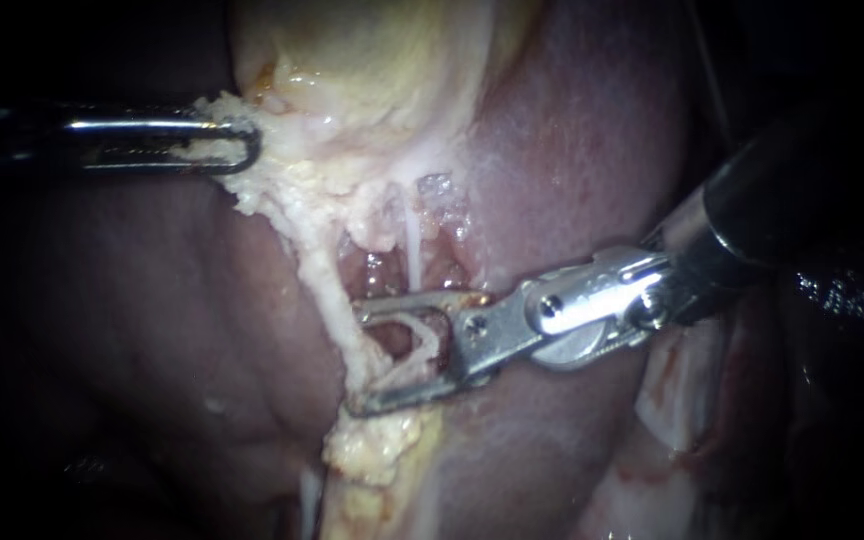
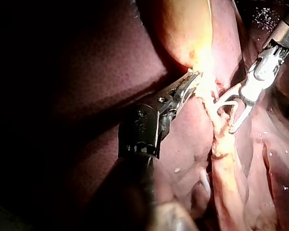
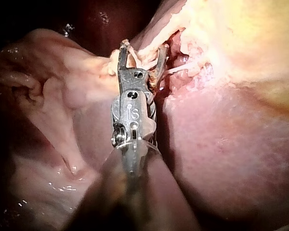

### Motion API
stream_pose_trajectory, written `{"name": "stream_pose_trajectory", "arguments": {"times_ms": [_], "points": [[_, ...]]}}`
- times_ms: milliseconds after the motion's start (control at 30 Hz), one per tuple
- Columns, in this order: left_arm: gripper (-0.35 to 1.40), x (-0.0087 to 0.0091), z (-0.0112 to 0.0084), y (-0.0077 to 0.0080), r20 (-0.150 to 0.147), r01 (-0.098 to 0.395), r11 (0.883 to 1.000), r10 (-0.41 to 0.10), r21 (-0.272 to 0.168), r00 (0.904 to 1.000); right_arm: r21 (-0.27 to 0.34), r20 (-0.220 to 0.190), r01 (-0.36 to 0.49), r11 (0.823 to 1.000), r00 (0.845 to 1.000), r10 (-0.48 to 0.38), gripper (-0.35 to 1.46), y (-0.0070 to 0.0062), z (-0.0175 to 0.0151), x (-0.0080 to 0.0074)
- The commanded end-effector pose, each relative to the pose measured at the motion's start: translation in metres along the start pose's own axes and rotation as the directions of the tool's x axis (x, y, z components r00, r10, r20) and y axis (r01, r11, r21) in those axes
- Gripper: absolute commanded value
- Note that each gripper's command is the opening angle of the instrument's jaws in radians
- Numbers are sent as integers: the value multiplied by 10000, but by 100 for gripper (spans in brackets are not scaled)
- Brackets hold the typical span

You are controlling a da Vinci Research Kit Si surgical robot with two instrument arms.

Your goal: Clipping first clip left tube

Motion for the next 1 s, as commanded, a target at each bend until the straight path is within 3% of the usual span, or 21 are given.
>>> {"name": "stream_pose_trajectory", "arguments": {"times_ms": [33,233,400,633,800,1000], "points": [[-35,1,0,0,2,-1,10000,1,-4,10000,12,-177,-57,10000,9998,57,49,-1,1,0],[-35,1,0,0,1,0,10000,0,-2,10000,261,-671,-422,9988,9968,438,48,-1,8,0],[-35,1,1,0,-1,2,10000,-2,3,10000,1165,-1104,-742,9904,9901,871,46,0,19,-5],[-35,2,3,0,-5,5,10000,-5,11,10000,1832,-1330,-1093,9770,9819,1348,45,-6,45,-17],[-35,2,5,0,-7,7,10000,-7,16,10000,1881,-1402,-1125,9757,9802,1400,45,-7,56,-19],[-35,2,5,0,-7,6,10000,-6,15,10000,1954,-1731,-1365,9712,9699,1712,45,-11,52,-9]]}}
